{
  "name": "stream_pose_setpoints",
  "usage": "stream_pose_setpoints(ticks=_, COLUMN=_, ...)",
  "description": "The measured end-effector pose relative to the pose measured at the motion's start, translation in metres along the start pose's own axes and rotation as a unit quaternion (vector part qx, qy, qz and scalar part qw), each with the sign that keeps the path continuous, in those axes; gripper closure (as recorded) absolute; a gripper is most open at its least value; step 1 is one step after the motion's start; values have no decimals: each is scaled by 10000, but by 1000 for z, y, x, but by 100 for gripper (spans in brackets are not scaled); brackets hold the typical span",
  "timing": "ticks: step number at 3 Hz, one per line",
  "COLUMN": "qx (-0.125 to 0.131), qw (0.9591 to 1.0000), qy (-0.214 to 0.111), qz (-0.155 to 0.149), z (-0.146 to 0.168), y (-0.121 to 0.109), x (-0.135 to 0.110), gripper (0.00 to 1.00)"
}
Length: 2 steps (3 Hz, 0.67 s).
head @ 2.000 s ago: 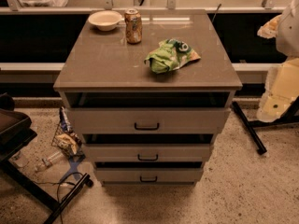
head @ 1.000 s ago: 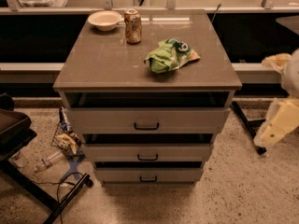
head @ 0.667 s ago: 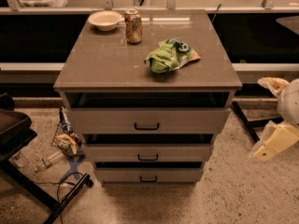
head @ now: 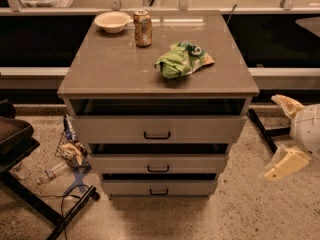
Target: Open middle drawer
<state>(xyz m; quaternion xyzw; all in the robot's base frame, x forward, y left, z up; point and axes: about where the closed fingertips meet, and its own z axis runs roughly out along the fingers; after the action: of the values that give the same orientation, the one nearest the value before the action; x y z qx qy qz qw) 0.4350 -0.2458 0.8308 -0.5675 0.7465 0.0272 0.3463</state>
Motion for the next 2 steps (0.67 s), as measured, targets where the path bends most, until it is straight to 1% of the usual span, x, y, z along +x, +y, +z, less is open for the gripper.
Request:
stream_pose_setpoints(ticks=1, qx=-21, qw=10000, qy=-27, qz=21, z=4, y=1, x=1, gripper=0)
stream_pose_setpoints(ticks=2, qx=-190, qw=9993, qy=-252, qz=197, z=38, y=13, x=6, gripper=0)
